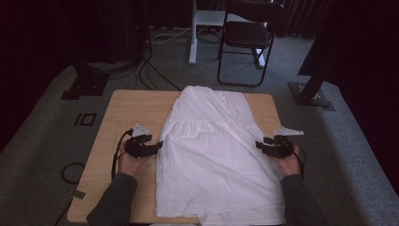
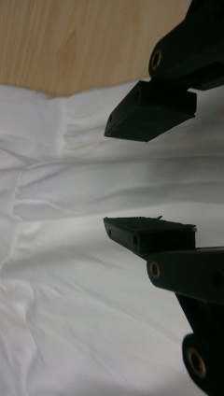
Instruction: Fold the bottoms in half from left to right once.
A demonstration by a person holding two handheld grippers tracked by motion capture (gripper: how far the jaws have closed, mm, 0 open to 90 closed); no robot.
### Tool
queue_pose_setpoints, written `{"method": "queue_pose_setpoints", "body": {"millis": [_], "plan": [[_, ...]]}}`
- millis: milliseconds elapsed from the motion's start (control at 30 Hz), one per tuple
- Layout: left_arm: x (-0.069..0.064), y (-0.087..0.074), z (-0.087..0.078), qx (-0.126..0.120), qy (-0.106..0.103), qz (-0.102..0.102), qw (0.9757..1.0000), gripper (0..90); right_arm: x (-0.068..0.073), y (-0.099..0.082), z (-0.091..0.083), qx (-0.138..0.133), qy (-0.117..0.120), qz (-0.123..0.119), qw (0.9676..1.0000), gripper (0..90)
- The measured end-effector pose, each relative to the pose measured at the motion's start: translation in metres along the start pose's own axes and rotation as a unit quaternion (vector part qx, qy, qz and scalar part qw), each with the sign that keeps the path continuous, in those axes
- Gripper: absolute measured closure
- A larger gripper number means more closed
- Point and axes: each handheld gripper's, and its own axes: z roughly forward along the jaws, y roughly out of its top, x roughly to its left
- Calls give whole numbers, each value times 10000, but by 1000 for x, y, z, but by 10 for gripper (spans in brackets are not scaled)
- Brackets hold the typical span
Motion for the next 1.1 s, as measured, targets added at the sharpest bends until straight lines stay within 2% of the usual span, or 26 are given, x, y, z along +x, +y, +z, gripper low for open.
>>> {"method": "queue_pose_setpoints", "body": {"millis": [133, 233, 300, 333, 367, 400, 467, 533, 567, 633, 733, 867, 1000, 1067, 1100], "plan": [[10, -1, 16, 65, -8, -276, 9996, 396, -6, 16, 36, 124, -13, 155, 9998, 459], [13, -2, 24, 119, -17, -374, 9992, 395, -9, 21, 59, 396, -2, 324, 9987, 481], [14, -3, 26, 135, -29, -398, 9991, 395, -9, 21, 67, 515, 258, 425, 9974, 682], [14, -4, 26, 144, -44, -402, 9991, 393, -8, 22, 67, 565, 268, 350, 9974, 780], [15, -4, 26, 144, -43, -408, 9991, 392, -5, 24, 65, 553, 162, 222, 9981, 868], [16, -4, 26, 135, -35, -403, 9991, 392, -2, 26, 59, 455, 86, 84, 9989, 890], [18, -3, 25, 91, -36, -446, 9990, 392, 2, 34, 38, -33, -112, -108, 9999, 896], [20, -2, 24, 69, -9, -503, 9987, 392, -1, 43, 13, -559, -307, -56, 9979, 896], [20, -1, 25, 50, 11, -548, 9985, 392, -4, 47, 3, -711, -393, -8, 9967, 896], [21, 1, 28, 73, 24, -615, 9981, 392, -9, 51, -4, -647, -600, -61, 9961, 896], [21, 5, 34, 78, -2, -705, 9975, 392, -15, 48, 1, -434, -738, -112, 9963, 895], [21, 9, 44, 164, -52, -762, 9969, 391, -18, 42, 7, -374, -710, -25, 9968, 895], [17, 14, 67, 426, -177, -868, 9952, 392, -20, 41, 9, -363, -667, 43, 9971, 894], [16, 14, 70, 497, -204, -859, 9949, 416, -20, 41, 8, -361, -657, 38, 9972, 894], [12, 15, 78, 586, -337, -822, 9943, 467, -19, 41, 8, -322, -660, -27, 9973, 893]]}}
